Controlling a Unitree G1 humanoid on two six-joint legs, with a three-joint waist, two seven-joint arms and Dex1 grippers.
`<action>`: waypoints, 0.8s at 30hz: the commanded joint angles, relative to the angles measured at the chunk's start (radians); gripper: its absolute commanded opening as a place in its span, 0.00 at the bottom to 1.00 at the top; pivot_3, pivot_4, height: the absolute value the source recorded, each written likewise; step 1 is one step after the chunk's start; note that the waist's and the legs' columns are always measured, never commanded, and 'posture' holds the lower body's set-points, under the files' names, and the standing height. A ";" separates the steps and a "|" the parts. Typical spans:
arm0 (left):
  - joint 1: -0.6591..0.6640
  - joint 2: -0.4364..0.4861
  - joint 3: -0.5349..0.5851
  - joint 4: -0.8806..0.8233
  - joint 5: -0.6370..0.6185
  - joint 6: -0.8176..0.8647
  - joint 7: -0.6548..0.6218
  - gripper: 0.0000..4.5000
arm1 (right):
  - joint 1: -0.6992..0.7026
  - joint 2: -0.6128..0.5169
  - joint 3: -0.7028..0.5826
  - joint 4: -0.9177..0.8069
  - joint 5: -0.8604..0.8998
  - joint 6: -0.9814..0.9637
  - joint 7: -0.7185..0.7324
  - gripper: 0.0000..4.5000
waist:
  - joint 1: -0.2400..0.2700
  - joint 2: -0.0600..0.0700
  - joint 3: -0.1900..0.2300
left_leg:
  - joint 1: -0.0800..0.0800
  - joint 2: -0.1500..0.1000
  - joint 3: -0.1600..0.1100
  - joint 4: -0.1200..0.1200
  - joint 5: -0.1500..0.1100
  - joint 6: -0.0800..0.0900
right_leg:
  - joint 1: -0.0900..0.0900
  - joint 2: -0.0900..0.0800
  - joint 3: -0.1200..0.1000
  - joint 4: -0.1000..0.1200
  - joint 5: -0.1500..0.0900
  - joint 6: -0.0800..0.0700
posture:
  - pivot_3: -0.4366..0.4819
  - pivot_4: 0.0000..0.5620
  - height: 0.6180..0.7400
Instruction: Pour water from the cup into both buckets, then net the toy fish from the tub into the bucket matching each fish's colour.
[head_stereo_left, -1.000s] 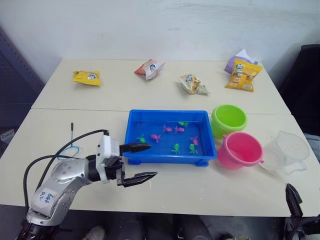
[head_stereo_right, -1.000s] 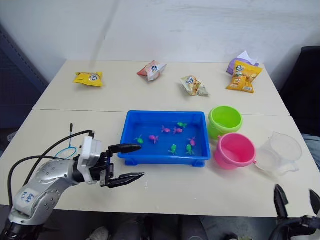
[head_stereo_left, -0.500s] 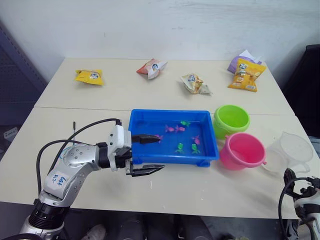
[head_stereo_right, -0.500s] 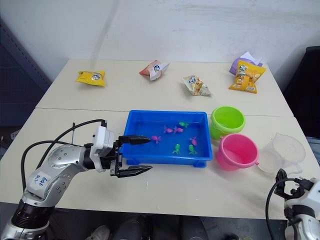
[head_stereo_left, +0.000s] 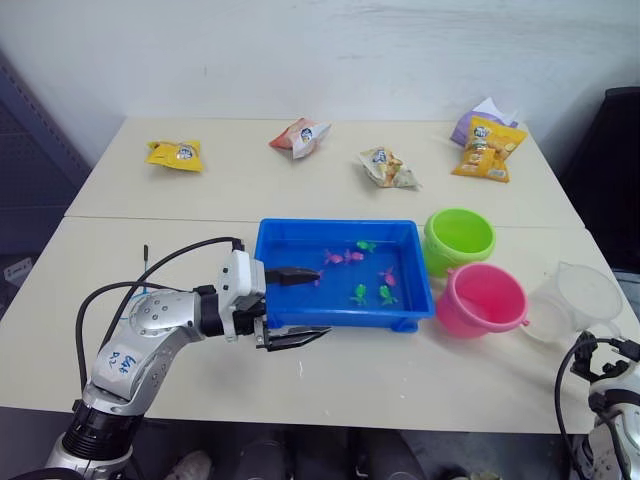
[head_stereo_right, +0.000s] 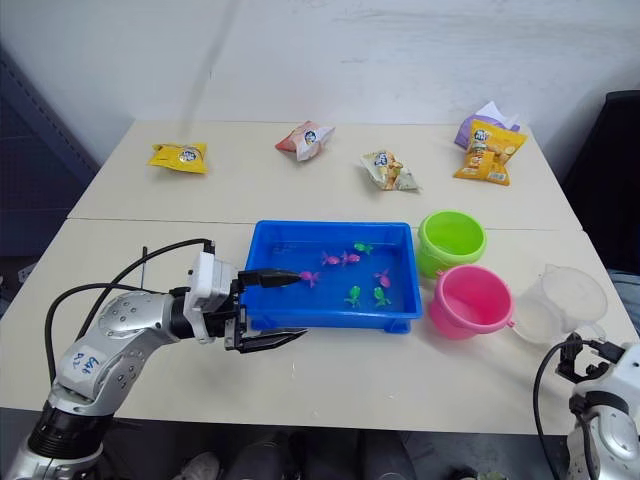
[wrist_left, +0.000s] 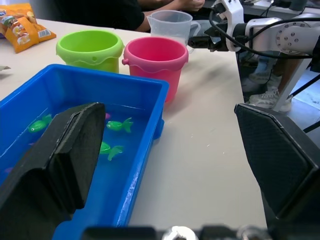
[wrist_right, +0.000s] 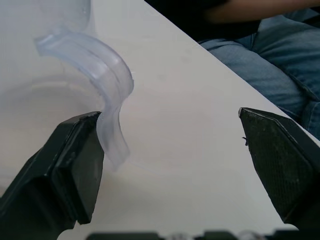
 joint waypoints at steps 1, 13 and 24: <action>0.003 -0.018 0.003 -0.019 0.019 -0.031 0.015 0.99 | -0.038 0.001 -0.057 0.024 0.022 -0.042 -0.029 1.00 | 0.000 0.000 0.000 | 0.000 0.000 0.000 0.000 0.000 0.000 | 0.000 0.000 0.000 0.000 0.000 0.000 | 0.48 0.27 0.98; 0.013 -0.045 -0.002 -0.021 0.041 -0.036 0.034 0.99 | -0.127 0.006 -0.053 0.145 0.026 -0.145 -0.015 1.00 | -0.002 0.000 0.000 | 0.000 0.000 0.000 0.000 0.000 0.000 | 0.000 0.000 0.001 0.000 0.000 0.000 | 0.48 0.27 0.98; 0.039 -0.054 -0.003 -0.027 0.053 -0.044 0.043 1.00 | -0.149 -0.001 -0.048 0.163 0.043 -0.218 0.062 0.01 | -0.001 0.000 0.000 | 0.000 0.000 0.001 0.000 0.000 0.000 | 0.000 0.001 0.001 0.000 0.000 0.000 | 0.48 0.27 0.98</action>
